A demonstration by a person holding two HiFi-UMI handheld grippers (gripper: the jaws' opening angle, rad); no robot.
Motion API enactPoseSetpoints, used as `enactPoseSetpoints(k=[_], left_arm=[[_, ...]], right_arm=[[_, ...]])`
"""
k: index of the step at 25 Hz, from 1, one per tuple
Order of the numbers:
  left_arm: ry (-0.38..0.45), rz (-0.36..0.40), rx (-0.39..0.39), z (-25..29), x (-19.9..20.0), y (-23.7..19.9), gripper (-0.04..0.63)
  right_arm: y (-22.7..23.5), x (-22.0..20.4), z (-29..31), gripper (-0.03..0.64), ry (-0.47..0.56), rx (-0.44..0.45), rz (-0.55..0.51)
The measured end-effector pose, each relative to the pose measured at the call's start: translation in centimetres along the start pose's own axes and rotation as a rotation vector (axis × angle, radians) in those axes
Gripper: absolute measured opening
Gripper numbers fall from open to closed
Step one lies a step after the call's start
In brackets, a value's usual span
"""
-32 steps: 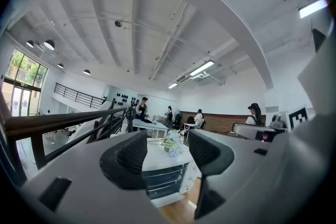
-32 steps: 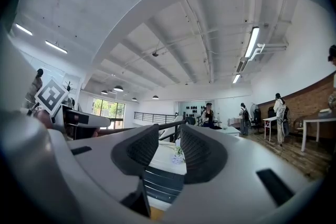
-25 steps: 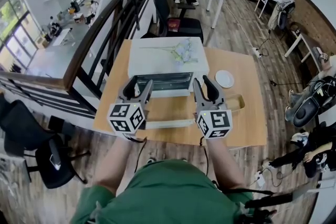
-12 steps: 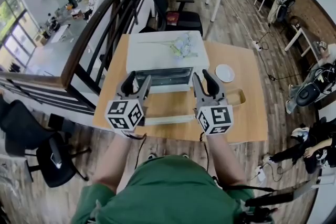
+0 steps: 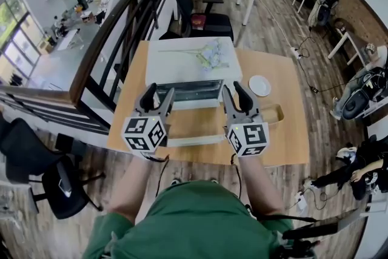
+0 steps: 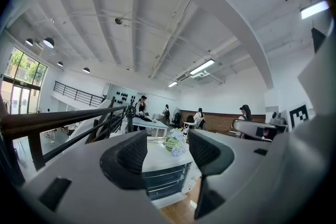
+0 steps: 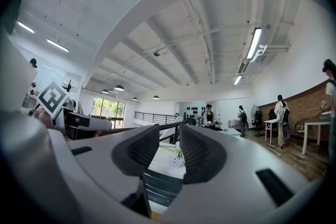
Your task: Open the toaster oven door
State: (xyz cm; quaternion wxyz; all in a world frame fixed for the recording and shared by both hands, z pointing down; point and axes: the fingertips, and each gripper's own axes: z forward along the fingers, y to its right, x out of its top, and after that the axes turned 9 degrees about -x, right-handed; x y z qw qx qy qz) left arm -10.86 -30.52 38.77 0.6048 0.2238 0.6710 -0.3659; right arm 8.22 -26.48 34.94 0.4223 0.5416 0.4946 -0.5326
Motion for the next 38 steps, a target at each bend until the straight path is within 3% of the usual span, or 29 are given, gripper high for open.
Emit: enactPoseSetpoints(k=[38], left_arm=[[-0.015, 0.000, -0.078, 0.2, -0.1, -2.2, 0.259]], right_arm=[[-1.8, -0.5, 0.7, 0.126, -0.029, -0.064, -0.014]])
